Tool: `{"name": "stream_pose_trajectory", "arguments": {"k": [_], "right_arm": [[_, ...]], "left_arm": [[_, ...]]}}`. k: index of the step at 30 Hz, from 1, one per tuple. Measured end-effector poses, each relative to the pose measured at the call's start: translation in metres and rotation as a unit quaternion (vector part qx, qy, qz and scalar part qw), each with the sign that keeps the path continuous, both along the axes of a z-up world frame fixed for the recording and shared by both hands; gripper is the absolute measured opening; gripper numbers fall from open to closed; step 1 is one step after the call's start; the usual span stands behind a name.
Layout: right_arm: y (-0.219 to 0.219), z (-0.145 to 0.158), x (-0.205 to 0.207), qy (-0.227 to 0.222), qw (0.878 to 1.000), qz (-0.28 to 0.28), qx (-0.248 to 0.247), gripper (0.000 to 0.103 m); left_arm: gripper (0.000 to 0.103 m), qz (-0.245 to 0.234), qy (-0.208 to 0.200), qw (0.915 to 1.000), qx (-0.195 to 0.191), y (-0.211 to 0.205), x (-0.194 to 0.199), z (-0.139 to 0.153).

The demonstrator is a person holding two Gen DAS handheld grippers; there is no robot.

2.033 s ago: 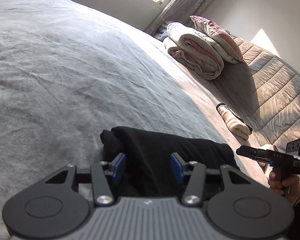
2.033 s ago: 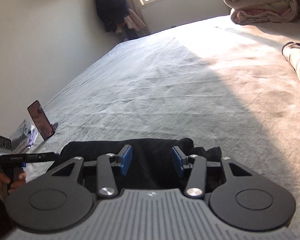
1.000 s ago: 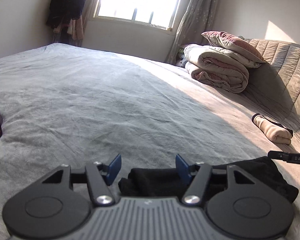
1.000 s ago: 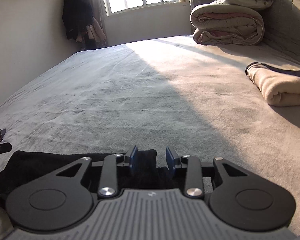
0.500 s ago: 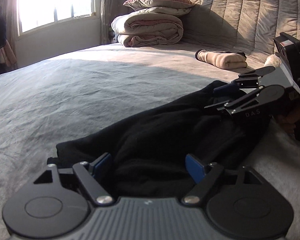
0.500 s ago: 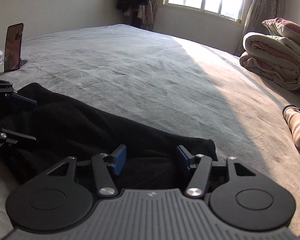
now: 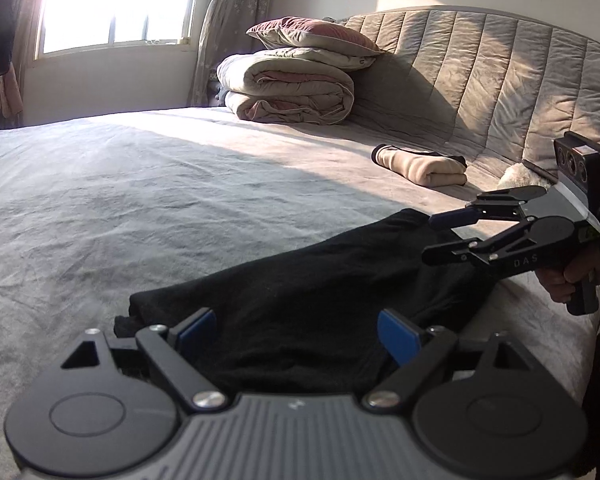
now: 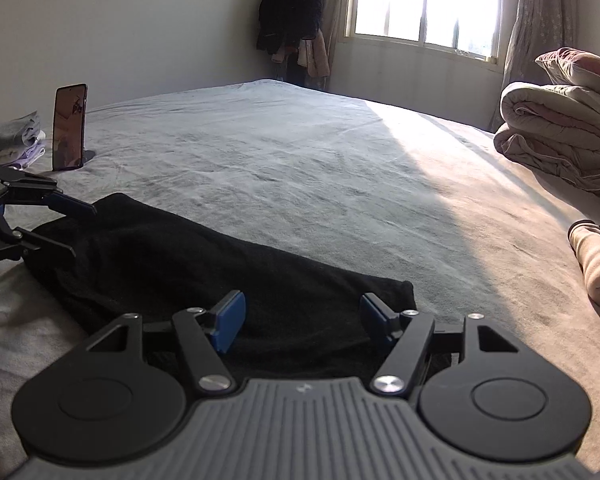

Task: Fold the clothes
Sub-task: 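Open both grippers and release the folded black shirt bundle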

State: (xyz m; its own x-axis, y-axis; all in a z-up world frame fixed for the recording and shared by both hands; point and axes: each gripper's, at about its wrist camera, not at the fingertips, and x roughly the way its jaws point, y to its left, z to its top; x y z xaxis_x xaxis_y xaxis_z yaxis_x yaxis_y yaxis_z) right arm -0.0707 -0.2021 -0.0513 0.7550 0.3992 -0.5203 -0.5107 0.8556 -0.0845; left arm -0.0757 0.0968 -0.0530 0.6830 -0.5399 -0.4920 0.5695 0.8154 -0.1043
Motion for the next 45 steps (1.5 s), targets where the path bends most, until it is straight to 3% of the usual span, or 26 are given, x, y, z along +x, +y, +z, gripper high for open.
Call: {"name": "stream_pose_trajectory", "arguments": {"k": [6,9,13,15,19,24,30,39,45], "right_arm": [[0.002,-0.023,-0.009,0.006,0.997,0.045,-0.060,0.069],[-0.016,-0.025,-0.009,0.020,0.998,0.039,-0.045,0.075],[-0.033,-0.020,-0.013,0.039,0.998,0.037,-0.024,0.076],[-0.038,-0.012,-0.014,0.046,0.998,0.038,-0.005,0.076],[-0.044,0.004,-0.006,0.038,0.998,0.016,0.041,0.076],[-0.033,0.005,0.014,0.023,0.999,0.000,0.045,0.076],[-0.017,-0.001,0.032,0.023,0.999,0.000,0.043,0.076],[-0.035,-0.020,0.036,0.049,0.998,0.000,0.025,0.078],[-0.044,-0.021,0.028,0.055,0.998,-0.001,0.011,0.080]], "left_arm": [[0.089,-0.002,0.022,0.9990,0.039,0.009,0.000,-0.013],[0.090,-0.016,0.019,0.9984,0.051,0.017,-0.011,-0.014],[0.090,-0.035,0.015,0.9969,0.068,0.028,-0.025,-0.016],[0.090,-0.040,0.018,0.9971,0.062,0.033,-0.025,-0.010],[0.091,-0.016,0.003,0.9999,0.005,0.045,-0.018,0.008],[0.091,0.009,-0.015,0.9992,-0.035,0.037,0.002,0.013],[0.091,-0.002,-0.011,0.9999,-0.007,0.017,0.019,0.002],[0.092,-0.001,0.015,0.9980,0.062,0.015,0.022,-0.018],[0.094,0.000,0.018,0.9976,0.067,0.028,0.010,-0.017]]}}
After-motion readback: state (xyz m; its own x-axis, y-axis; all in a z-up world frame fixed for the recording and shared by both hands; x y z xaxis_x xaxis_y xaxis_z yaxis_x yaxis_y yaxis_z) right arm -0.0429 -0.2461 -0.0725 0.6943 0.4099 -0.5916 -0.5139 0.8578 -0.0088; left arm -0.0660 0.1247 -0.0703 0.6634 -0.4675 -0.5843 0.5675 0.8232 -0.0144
